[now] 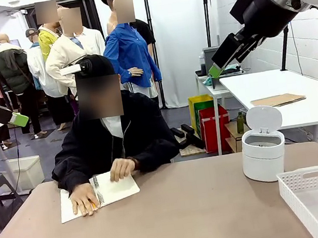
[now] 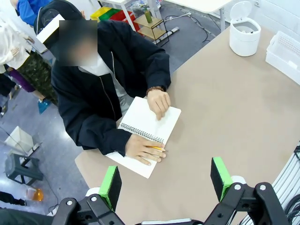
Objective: Sort the paper based on its condition.
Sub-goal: If a person hands you a paper, place it in the Organizing basket , and if it's crumpled, put it in the Trash can.
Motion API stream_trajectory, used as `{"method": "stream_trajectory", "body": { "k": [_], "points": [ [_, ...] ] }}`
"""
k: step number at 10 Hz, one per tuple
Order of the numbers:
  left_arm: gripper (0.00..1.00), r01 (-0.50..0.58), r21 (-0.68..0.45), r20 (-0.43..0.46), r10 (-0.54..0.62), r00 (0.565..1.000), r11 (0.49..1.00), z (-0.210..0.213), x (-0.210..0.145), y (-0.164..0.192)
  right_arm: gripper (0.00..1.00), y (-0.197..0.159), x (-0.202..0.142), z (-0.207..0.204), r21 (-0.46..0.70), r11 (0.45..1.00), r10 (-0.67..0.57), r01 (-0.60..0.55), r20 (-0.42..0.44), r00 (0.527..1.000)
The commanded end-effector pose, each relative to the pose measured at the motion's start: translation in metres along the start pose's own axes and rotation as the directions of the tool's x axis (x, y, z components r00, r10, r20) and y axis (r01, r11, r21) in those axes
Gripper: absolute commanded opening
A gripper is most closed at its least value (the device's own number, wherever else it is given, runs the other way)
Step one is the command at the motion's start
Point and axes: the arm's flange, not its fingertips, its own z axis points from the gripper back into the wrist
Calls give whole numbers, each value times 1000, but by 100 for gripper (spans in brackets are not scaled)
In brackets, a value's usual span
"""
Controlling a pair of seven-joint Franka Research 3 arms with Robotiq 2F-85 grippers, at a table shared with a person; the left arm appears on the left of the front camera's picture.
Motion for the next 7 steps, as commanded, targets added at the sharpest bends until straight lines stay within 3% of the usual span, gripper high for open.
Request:
{"method": "stream_trajectory", "body": {
  "k": [1,7],
  "points": [
    [100,-2,4,1,2,1000,1000,1,0,1,100,0,-1,-2,-4,1000,0,0,8,1000],
    [100,-2,4,1,2,1000,1000,1,0,1,100,0,-1,-2,-4,1000,0,0,8,1000]
  ]
}}
